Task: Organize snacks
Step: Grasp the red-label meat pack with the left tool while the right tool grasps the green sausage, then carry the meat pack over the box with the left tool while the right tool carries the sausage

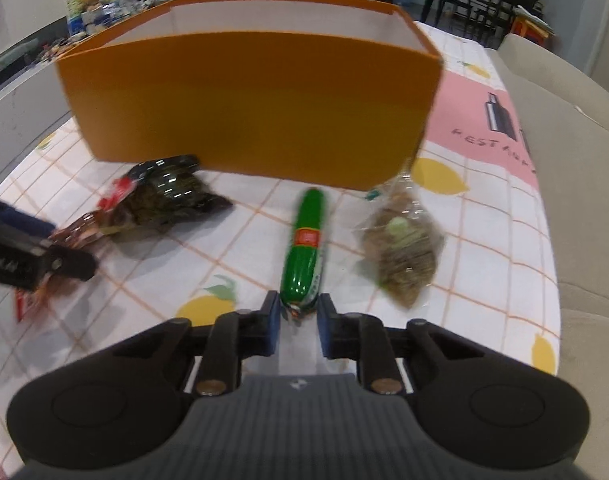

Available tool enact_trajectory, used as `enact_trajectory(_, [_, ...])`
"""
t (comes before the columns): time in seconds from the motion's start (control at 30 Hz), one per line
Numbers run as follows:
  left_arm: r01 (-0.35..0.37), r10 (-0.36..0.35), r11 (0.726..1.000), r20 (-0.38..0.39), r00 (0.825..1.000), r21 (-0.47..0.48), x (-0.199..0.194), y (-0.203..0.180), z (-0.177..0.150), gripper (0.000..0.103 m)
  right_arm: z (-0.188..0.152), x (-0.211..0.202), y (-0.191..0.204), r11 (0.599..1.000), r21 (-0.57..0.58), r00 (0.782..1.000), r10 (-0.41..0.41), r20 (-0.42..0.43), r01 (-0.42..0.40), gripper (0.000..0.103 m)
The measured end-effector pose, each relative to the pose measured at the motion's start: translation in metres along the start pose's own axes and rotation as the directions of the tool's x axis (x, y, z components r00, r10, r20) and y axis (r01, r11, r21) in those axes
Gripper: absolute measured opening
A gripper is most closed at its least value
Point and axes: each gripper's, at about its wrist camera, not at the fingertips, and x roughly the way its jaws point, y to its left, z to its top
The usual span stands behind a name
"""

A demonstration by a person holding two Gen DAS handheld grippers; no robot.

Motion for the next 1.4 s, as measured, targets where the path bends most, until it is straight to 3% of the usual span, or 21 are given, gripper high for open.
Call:
enact_trajectory(0.13, [-0.016, 0.016, 1.000, 0.007, 1.000, 0.000, 0.000, 0.000, -0.001, 0.070, 0.001, -0.002, 0.012, 1.000, -0.004, 1.000, 0.030, -0.001, -0.030, 0.022])
enact_trajectory(0.2, [-0.034, 0.034, 0.999, 0.010, 0.999, 0.024, 0.001, -0.003, -0.001, 0.070, 0.005, -0.001, 0.015, 1.000, 0.004, 1.000, 0.019, 0.008, -0.019, 0.041])
enact_trajectory(0.37, [-0.076, 0.076, 0.995, 0.012, 0.997, 0.059, 0.004, -0.007, -0.001, 0.071, 0.024, 0.005, 0.005, 0.991, 0.130, 1.000, 0.022, 0.016, -0.024, 0.052])
enact_trajectory(0.47, [-0.093, 0.092, 0.993, 0.011, 0.996, 0.075, 0.005, -0.010, -0.001, 0.071, 0.035, 0.014, -0.003, 0.979, 0.204, 1.000, 0.020, 0.004, -0.020, 0.052])
enact_trajectory(0.63, [-0.085, 0.085, 0.995, 0.021, 0.996, 0.042, 0.004, -0.006, -0.001, 0.069, 0.041, 0.028, -0.014, 0.961, 0.276, 1.000, 0.016, -0.025, -0.009, 0.043])
enact_trajectory(0.7, [-0.077, 0.077, 0.997, 0.028, 0.997, 0.020, 0.002, -0.003, -0.001, 0.068, 0.041, 0.028, -0.016, 0.960, 0.279, 1.000, 0.017, -0.022, -0.011, 0.025])
enact_trajectory(0.8, [-0.069, 0.069, 0.998, 0.039, 0.997, -0.007, -0.001, 0.000, 0.000, 0.060, 0.039, 0.027, -0.016, 0.960, 0.279, 0.999, 0.027, -0.021, -0.020, 0.024])
enact_trajectory(1.03, [-0.034, 0.036, 0.998, 0.053, 0.998, -0.045, -0.008, 0.004, 0.003, 0.055, 0.028, 0.017, -0.005, 0.969, 0.242, 0.998, 0.051, -0.031, -0.042, 0.024])
enact_trajectory(1.4, [0.027, -0.014, 0.994, 0.115, 0.993, -0.109, -0.033, 0.006, 0.008, 0.054, 0.018, -0.006, 0.009, 0.976, 0.212, 0.997, 0.062, -0.041, -0.052, 0.022])
